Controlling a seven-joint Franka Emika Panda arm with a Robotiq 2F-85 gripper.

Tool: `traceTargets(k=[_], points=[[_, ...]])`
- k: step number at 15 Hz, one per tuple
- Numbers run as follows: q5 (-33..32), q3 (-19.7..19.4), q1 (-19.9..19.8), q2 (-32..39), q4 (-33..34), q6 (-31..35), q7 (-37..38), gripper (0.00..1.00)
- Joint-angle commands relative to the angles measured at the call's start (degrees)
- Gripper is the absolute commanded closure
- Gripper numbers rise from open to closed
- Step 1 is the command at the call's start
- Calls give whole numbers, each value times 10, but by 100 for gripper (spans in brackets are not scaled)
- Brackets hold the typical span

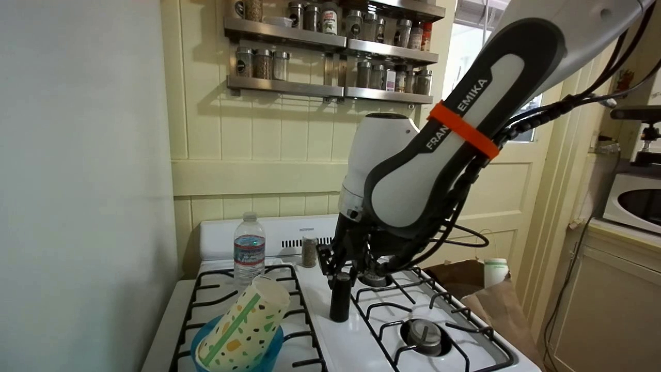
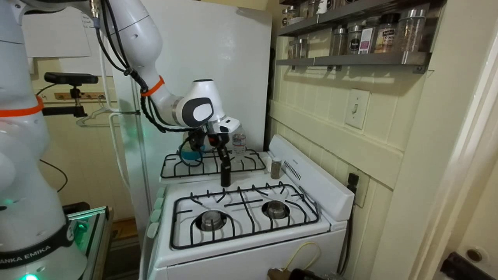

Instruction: Move the black object slightly forward, then pick it up and put it on the shelf

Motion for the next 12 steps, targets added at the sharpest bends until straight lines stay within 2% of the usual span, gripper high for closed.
traceTargets(k=[1, 6, 12], points=[[-7, -6, -3, -5, 6, 9, 12, 82], [-33, -31, -4, 15, 61, -5, 27, 82], [-19, -50, 0, 80, 154, -33, 30, 82]])
